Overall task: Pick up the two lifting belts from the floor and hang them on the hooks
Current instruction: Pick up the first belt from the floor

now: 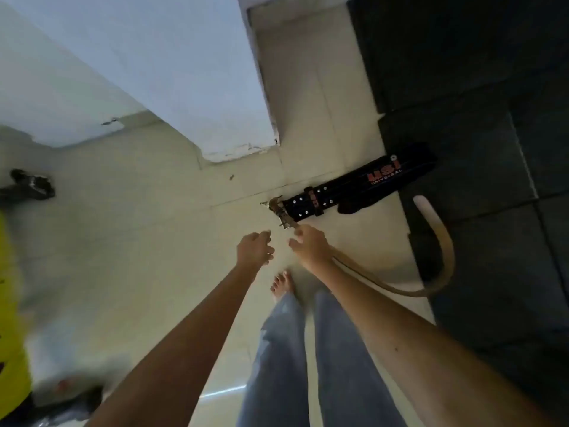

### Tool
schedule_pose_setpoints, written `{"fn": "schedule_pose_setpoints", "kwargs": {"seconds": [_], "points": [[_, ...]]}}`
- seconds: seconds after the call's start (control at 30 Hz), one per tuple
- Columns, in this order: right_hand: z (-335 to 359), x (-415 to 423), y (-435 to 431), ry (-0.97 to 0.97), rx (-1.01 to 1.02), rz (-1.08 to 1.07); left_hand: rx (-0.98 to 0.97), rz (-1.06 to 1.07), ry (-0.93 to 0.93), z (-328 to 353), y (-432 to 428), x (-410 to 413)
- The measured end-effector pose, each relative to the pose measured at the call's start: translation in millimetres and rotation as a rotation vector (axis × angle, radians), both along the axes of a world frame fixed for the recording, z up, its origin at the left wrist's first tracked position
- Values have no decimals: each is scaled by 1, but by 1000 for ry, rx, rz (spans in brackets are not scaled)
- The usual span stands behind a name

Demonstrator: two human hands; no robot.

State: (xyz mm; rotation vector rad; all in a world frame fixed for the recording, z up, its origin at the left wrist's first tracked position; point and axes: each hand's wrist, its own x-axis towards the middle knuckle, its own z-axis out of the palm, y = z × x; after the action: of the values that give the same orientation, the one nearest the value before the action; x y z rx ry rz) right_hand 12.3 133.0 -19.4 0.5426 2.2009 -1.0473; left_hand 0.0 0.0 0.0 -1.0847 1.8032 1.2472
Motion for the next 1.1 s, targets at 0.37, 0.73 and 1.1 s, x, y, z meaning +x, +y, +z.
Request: {"fn": "schedule_pose_setpoints", "kwargs": {"seconds": [0.37,0.73,1.1], "points": [[-316,-24,-7,-46,318,565,45,174,-241,-305,6,9],[-170,-4,1,-63,-104,142,-11,231,-99,-196,11,2],[220,-28,41,388,-290,-225,441,149,451,195,47,-62]]}}
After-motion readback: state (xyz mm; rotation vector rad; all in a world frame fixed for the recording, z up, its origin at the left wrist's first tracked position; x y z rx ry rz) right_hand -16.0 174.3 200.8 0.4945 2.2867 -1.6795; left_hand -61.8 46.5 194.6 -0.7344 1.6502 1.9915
